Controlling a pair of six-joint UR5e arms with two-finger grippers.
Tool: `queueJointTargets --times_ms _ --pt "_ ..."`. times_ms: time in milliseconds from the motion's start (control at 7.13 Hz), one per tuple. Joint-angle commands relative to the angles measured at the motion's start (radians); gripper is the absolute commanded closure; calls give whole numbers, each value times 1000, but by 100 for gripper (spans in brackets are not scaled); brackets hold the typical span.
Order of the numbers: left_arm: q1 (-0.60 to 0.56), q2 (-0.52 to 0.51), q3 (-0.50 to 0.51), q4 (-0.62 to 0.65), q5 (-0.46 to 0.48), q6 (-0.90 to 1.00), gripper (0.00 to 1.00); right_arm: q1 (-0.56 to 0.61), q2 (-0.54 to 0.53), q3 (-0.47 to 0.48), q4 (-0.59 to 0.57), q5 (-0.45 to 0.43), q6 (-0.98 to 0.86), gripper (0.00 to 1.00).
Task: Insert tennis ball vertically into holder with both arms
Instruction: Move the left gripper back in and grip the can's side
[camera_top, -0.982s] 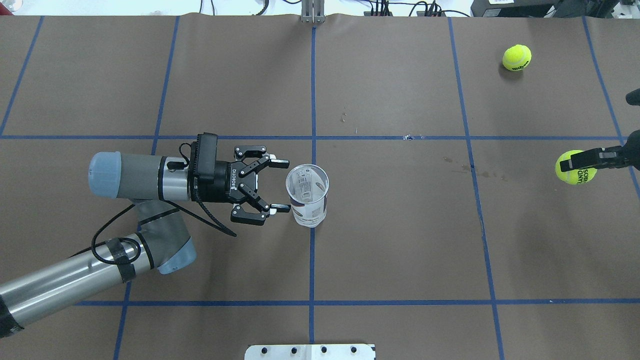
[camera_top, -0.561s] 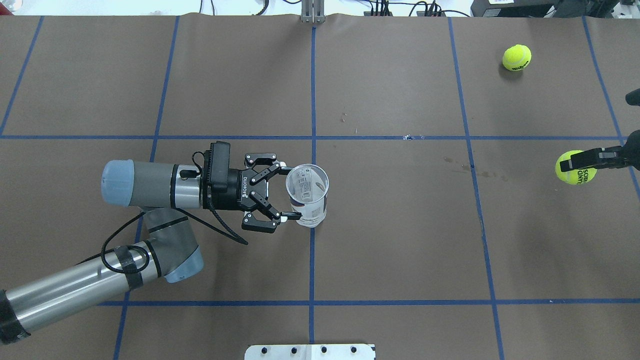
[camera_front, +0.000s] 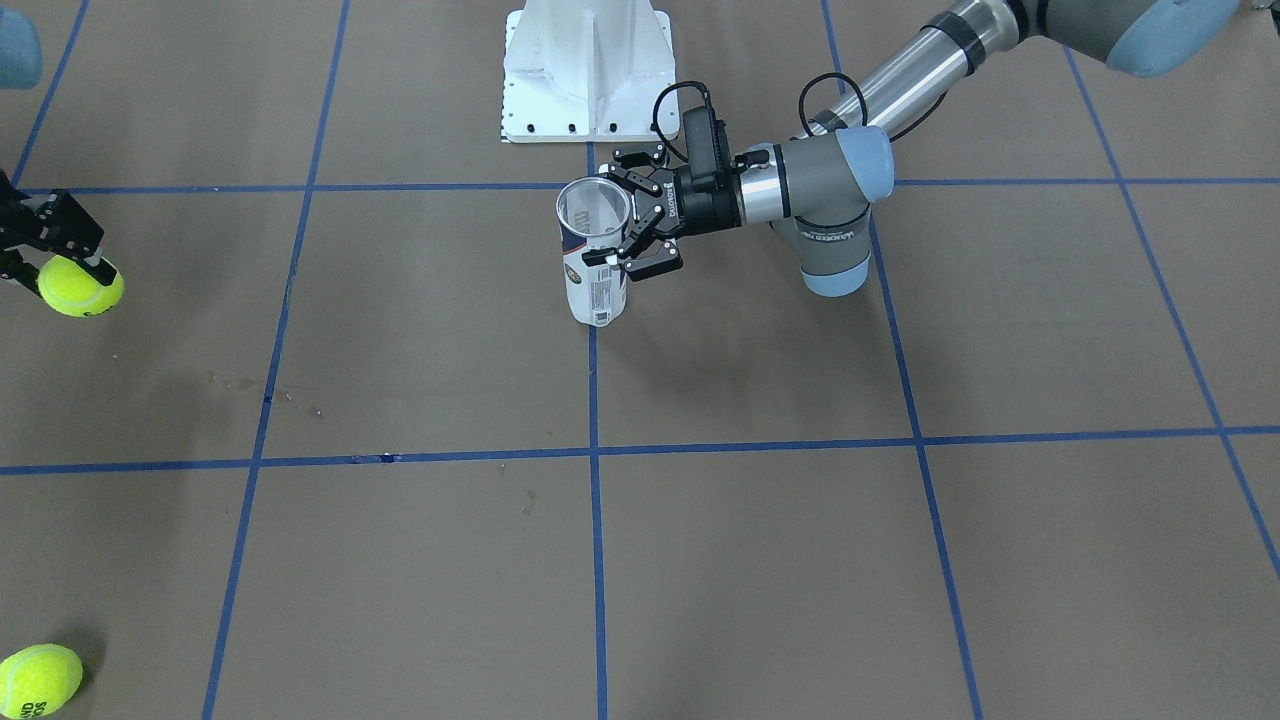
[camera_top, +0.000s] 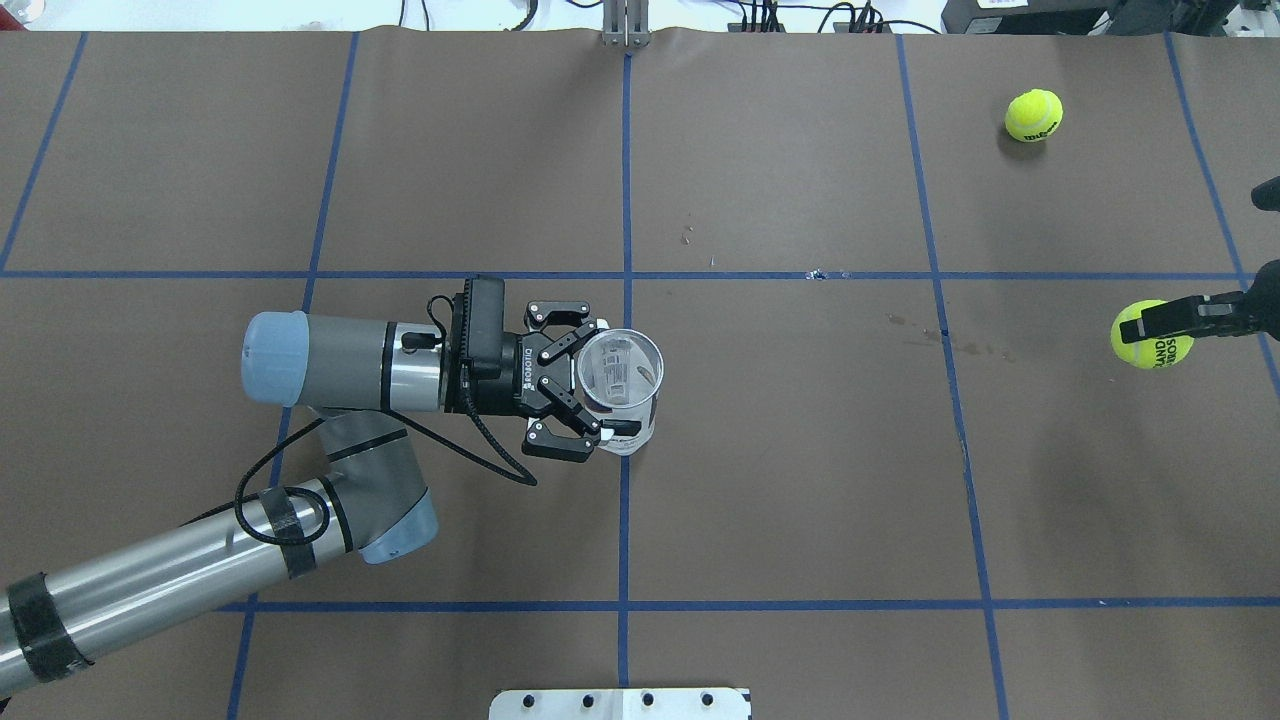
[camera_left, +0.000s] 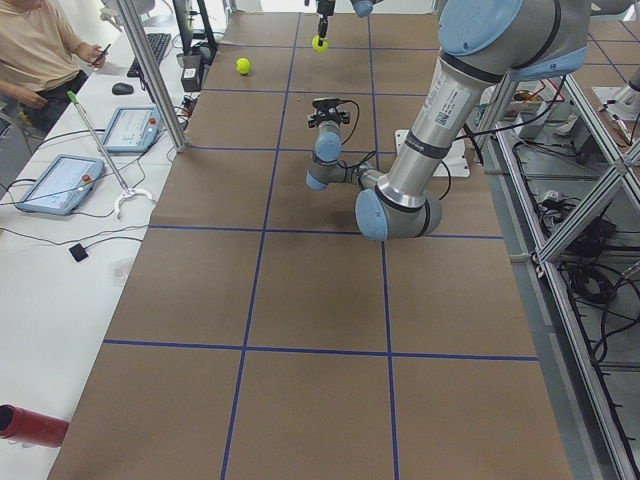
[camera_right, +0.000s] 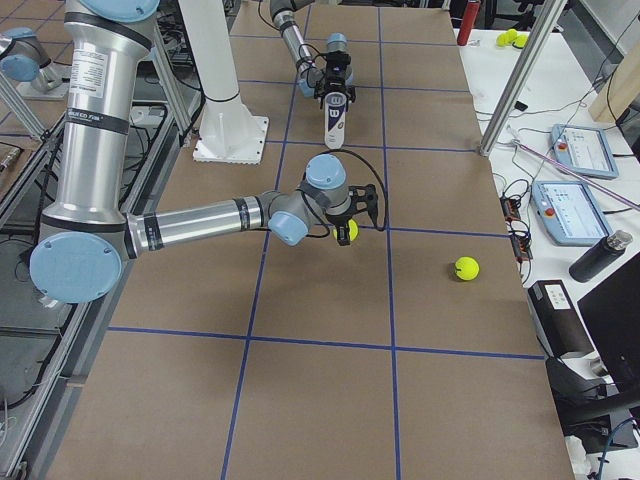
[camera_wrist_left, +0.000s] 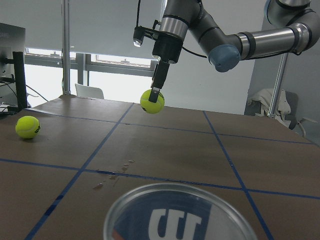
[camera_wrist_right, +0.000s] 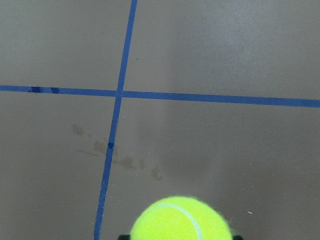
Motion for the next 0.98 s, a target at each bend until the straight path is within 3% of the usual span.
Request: queueJointTargets --times_ms 0,421,842 --pt "2 -2 12 2 -1 2 1 0 2 2 0 -1 0 100" --pt "2 -3 12 1 -3 2 10 11 18 5 -2 2 0 100" --pt "2 -3 12 1 -3 2 18 84 63 9 -5 109 3 100"
